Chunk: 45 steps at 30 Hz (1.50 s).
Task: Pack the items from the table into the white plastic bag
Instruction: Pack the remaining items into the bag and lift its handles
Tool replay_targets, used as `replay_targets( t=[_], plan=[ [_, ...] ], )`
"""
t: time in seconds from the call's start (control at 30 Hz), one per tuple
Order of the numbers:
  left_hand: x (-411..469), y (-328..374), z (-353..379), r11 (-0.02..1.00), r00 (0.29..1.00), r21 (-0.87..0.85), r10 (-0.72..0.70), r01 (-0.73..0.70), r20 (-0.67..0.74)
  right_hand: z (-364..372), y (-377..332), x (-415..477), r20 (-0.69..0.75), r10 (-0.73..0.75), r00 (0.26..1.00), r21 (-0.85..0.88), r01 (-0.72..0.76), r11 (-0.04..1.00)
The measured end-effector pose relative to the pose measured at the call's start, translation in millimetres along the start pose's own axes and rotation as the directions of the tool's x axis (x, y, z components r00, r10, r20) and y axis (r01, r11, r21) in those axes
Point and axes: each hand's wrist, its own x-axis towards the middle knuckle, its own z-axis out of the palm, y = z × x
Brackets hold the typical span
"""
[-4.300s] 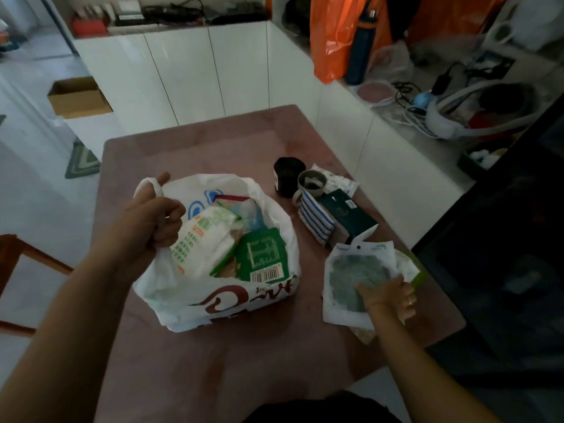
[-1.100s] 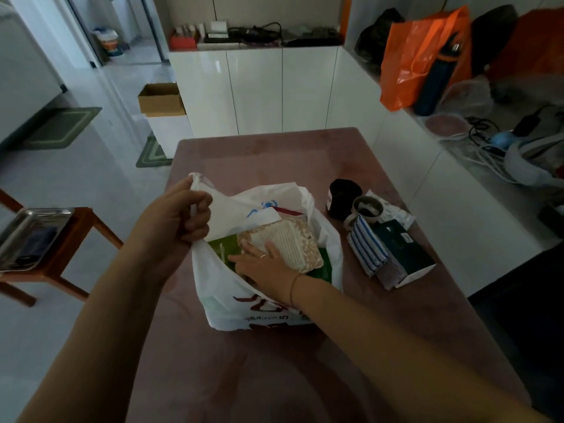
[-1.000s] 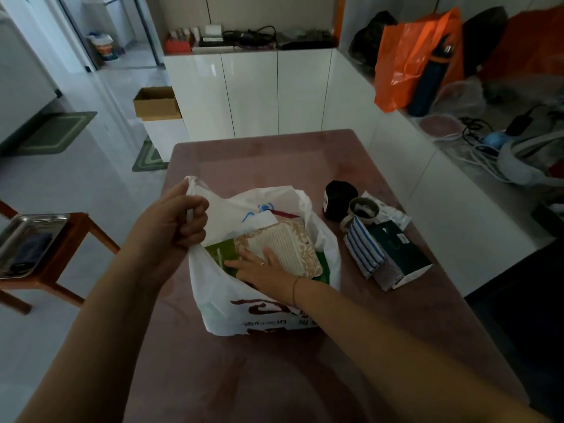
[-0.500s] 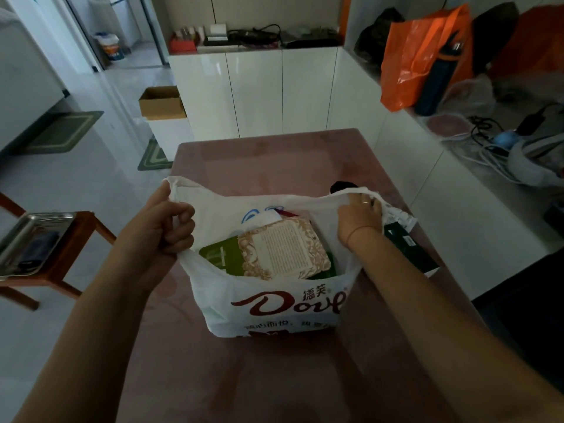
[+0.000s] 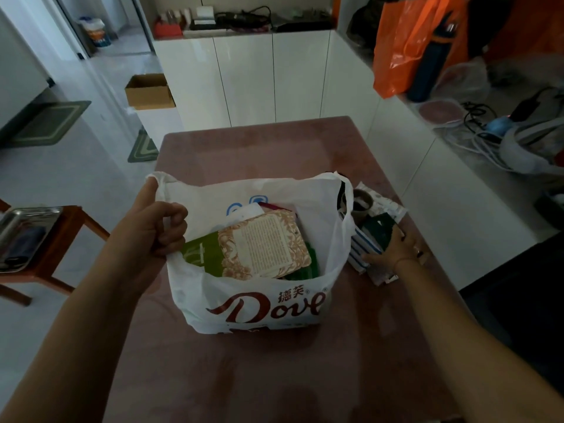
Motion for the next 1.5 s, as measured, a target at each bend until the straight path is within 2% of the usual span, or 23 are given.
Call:
replay_targets(
  t=[0.07,0.13,0.23,0.4,0.47,0.5,0.57,0.63,0.67,0.7,0.73,0.77,0.87,0.93,1.07,1.2,1.3,1.37,1.4,1.43,1.47,1.5],
  plan=[
    [2,0,4,1.000,1.000,0.007,-0.016,0.016,-0.019,10,-2,5,-0.083,-0.083,0.993,-0.079,0.076,0.994],
    [3,0,7,1.000,0.999,0.007,-0.028,0.028,-0.032,18,-12,5,-0.218,-0.206,0.954,-0.187,0.167,0.968],
    [5,-2,12,0.999,0.999,0.022,-0.034,0.034,-0.029,31,-23,4,-0.302,-0.296,0.906,-0.263,0.220,0.939],
    [6,-2,12,0.999,0.999,0.016,-0.044,0.044,-0.027,42,-31,-14,-0.255,-0.281,0.925,-0.188,0.237,0.953],
    [5,-2,12,0.999,0.999,0.013,-0.038,0.039,-0.021,26,-34,-27,-0.289,-0.226,0.930,-0.074,0.214,0.974],
    [4,-1,11,0.999,0.999,0.008,-0.035,0.036,-0.022,12,-38,-35,-0.352,-0.191,0.916,0.027,0.214,0.976],
    [2,0,7,1.000,0.999,-0.008,-0.030,0.030,-0.037,-23,-49,-59,-0.568,-0.132,0.812,0.222,0.306,0.926],
    [0,2,4,0.999,0.999,-0.021,-0.025,0.024,-0.046,-59,-71,-94,-0.786,-0.124,0.606,0.282,0.529,0.801],
    [0,3,4,0.999,0.999,-0.031,-0.023,0.022,-0.049,-70,-87,-113,-0.855,-0.163,0.493,0.242,0.657,0.714],
    [-1,4,3,0.999,0.998,-0.046,-0.020,0.018,-0.053,-76,-104,-129,-0.885,-0.238,0.401,0.181,0.766,0.617],
    [-1,5,3,0.998,0.998,-0.059,-0.017,0.014,-0.055,-74,-121,-143,-0.872,-0.344,0.349,0.128,0.840,0.527],
    [-2,5,4,0.998,0.998,-0.066,-0.017,0.013,-0.054,-65,-137,-150,-0.817,-0.467,0.338,0.096,0.878,0.468],
    [-6,8,6,0.997,0.998,-0.074,-0.009,0.004,-0.060,-19,-175,-154,-0.495,-0.777,0.388,-0.016,0.891,0.455],
    [-8,10,6,0.998,0.998,-0.069,-0.004,0.000,-0.060,9,-190,-138,-0.277,-0.855,0.438,-0.137,0.863,0.486],
    [-11,15,5,0.999,1.000,-0.053,-0.006,0.006,0.005,32,-219,-100,-0.051,-0.844,0.534,-0.269,0.806,0.527],
    [-15,15,3,0.999,0.997,-0.041,-0.022,0.026,0.077,31,-239,-75,0.220,-0.676,0.704,-0.361,0.702,0.614],
    [-18,17,-1,1.000,0.993,-0.006,-0.028,0.029,0.114,16,-242,-75,0.345,-0.610,0.713,-0.286,0.699,0.656],
    [-19,18,-6,0.999,0.995,-0.004,-0.031,0.032,0.095,3,-234,-84,0.298,-0.682,0.667,-0.050,0.725,0.687],
    [-19,17,-8,1.000,0.996,-0.003,-0.029,0.029,0.082,-4,-226,-90,0.198,-0.743,0.640,0.134,0.733,0.667],
    [-19,17,-9,1.000,0.997,-0.003,-0.023,0.023,0.073,-11,-214,-96,0.027,-0.785,0.619,0.313,0.740,0.595],
    [-19,15,-10,1.000,0.998,-0.012,-0.021,0.022,0.064,-17,-198,-98,-0.204,-0.760,0.618,0.419,0.756,0.503],
    [-18,13,-10,1.000,0.998,-0.023,-0.020,0.021,0.055,-20,-179,-97,-0.432,-0.659,0.616,0.431,0.782,0.450]
  ],
)
